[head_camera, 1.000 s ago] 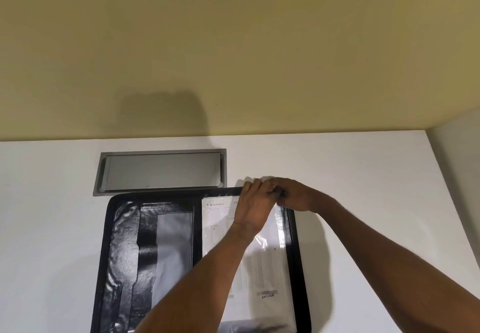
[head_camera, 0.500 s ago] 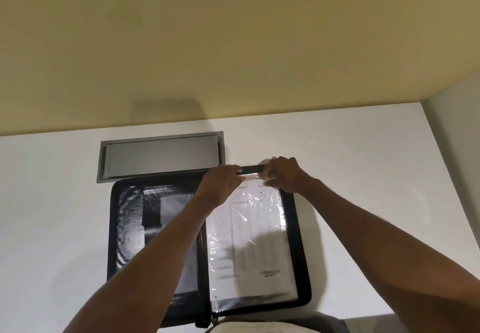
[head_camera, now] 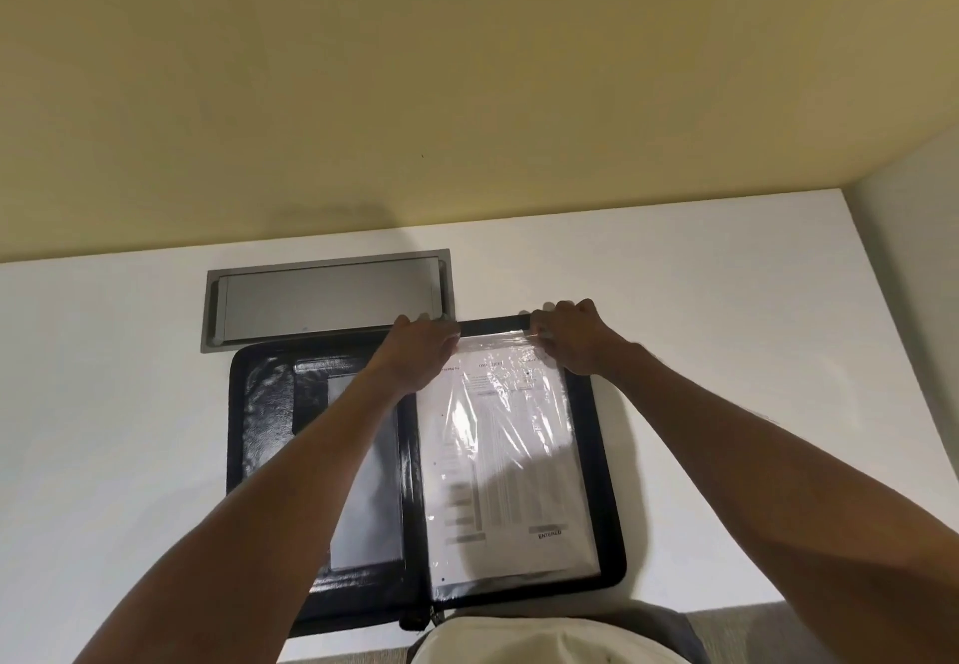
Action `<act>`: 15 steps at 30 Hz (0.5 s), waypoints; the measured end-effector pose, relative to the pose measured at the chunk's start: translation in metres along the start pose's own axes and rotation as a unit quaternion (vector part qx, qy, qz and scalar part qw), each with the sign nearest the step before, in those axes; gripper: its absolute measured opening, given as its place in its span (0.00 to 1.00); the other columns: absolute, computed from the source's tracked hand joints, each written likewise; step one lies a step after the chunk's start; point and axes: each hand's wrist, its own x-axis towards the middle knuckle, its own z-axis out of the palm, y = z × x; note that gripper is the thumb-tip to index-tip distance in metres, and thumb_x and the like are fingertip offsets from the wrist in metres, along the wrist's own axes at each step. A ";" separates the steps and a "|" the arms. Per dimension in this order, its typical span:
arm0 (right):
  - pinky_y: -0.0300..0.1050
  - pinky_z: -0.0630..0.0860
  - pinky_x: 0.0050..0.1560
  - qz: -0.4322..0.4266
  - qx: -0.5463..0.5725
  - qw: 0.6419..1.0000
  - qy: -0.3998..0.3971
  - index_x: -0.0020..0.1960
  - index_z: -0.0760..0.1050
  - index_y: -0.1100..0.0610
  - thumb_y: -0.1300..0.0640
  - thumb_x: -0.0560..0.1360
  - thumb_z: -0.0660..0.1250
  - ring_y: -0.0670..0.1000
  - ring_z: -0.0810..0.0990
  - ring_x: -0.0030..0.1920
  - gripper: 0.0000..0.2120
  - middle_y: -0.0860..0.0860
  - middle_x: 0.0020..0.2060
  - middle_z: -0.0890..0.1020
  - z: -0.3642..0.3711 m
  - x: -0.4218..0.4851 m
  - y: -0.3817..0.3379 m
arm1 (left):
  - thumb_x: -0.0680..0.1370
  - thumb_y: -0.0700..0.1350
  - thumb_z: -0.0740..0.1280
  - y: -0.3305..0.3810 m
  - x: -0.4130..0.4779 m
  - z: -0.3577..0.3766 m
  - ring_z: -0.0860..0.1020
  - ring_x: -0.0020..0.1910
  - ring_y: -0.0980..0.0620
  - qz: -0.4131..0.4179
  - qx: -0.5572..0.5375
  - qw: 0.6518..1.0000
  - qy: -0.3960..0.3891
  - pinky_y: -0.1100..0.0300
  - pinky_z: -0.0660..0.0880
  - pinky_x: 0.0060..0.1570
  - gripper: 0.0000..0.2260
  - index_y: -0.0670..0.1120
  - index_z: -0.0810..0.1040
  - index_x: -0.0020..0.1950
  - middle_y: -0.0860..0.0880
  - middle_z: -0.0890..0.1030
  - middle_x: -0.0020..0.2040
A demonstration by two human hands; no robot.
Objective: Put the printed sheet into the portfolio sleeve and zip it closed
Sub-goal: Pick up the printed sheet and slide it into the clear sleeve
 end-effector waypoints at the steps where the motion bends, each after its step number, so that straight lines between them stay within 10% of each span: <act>1: 0.51 0.64 0.59 0.002 -0.011 1.000 -0.002 0.65 0.74 0.52 0.53 0.81 0.62 0.59 0.78 0.56 0.13 0.55 0.53 0.79 0.001 0.001 0.000 | 0.86 0.46 0.56 0.000 0.001 -0.001 0.78 0.49 0.44 0.001 0.013 1.000 -0.009 0.45 0.72 0.56 0.10 0.46 0.75 0.54 0.48 0.79 0.46; 8: 0.49 0.63 0.57 0.024 -0.029 0.999 -0.022 0.63 0.74 0.53 0.51 0.82 0.60 0.59 0.78 0.58 0.13 0.53 0.53 0.78 0.001 0.000 -0.005 | 0.86 0.47 0.55 -0.005 0.004 -0.002 0.76 0.55 0.45 -0.008 -0.012 0.998 -0.063 0.44 0.68 0.61 0.08 0.48 0.73 0.54 0.49 0.81 0.52; 15: 0.47 0.61 0.55 0.039 0.029 0.999 0.005 0.56 0.81 0.50 0.55 0.78 0.65 0.55 0.77 0.57 0.09 0.47 0.49 0.74 -0.008 -0.008 -0.008 | 0.82 0.45 0.62 -0.004 0.004 -0.006 0.76 0.47 0.49 -0.042 -0.072 0.995 -0.056 0.45 0.67 0.63 0.08 0.50 0.74 0.43 0.58 0.74 0.38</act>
